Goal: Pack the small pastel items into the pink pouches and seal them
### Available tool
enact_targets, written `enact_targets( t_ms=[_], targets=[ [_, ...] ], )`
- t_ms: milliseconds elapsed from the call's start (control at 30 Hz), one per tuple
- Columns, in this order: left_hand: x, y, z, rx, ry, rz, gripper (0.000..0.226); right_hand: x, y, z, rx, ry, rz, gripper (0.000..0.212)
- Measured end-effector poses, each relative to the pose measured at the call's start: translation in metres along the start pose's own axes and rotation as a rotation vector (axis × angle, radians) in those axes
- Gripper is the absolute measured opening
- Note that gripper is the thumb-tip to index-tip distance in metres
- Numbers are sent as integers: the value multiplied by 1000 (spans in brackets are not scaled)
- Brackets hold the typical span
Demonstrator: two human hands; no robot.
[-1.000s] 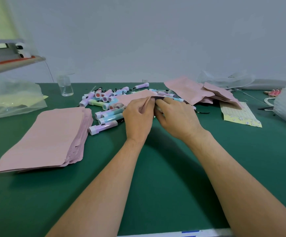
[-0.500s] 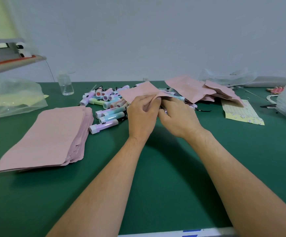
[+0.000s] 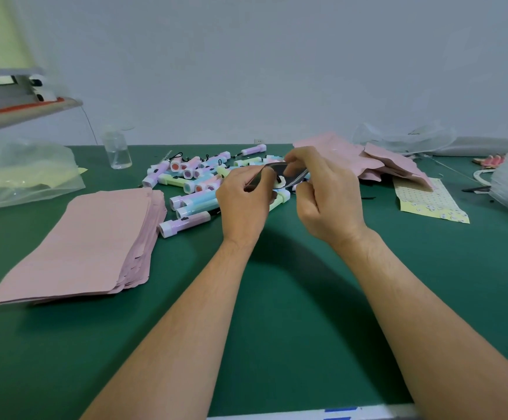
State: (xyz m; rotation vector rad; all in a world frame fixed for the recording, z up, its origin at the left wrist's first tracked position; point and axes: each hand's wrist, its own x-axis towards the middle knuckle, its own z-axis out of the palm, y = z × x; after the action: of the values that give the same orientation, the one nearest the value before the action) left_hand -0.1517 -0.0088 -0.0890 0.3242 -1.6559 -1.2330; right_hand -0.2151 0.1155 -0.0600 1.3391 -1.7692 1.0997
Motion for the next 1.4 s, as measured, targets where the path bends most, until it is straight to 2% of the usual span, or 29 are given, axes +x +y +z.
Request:
enact_targets(
  t_ms=[67,200,300,367,467,667,767,900,1000,1167,1300,1400],
  targets=[
    [-1,2,1,-20,-1,10,24,0,-1,0,-40,-58,-27,48],
    [-2,5,2,-16,29,42,31,0,1,6,-168,-303,4,57],
    [-2,3,2,-65,35,6,26,-1,4,10,-186,-381,50,59],
    [0,2,1,-77,40,5,25,-1,2,9,-158,-373,42,59],
    [1,3,1,-51,39,37,26,-1,0,7,-88,-265,-13,58],
    [-5,6,6,-22,47,95,24,1,1,10,-243,-298,-67,54],
    [-6,7,8,-20,47,71,17,2,0,11,-248,-324,-37,69],
    [-6,4,5,11,22,64,33,1,5,16,-342,-417,33,93],
    [-7,2,3,25,-5,72,26,0,3,17,-355,-473,69,102],
    [-3,-1,2,-29,50,46,20,1,4,14,-347,-341,73,97],
    [-5,4,3,-12,14,60,21,-1,5,15,-396,-429,60,101],
    [-7,4,4,-1,15,60,20,-2,4,16,-393,-433,58,100]
  ],
)
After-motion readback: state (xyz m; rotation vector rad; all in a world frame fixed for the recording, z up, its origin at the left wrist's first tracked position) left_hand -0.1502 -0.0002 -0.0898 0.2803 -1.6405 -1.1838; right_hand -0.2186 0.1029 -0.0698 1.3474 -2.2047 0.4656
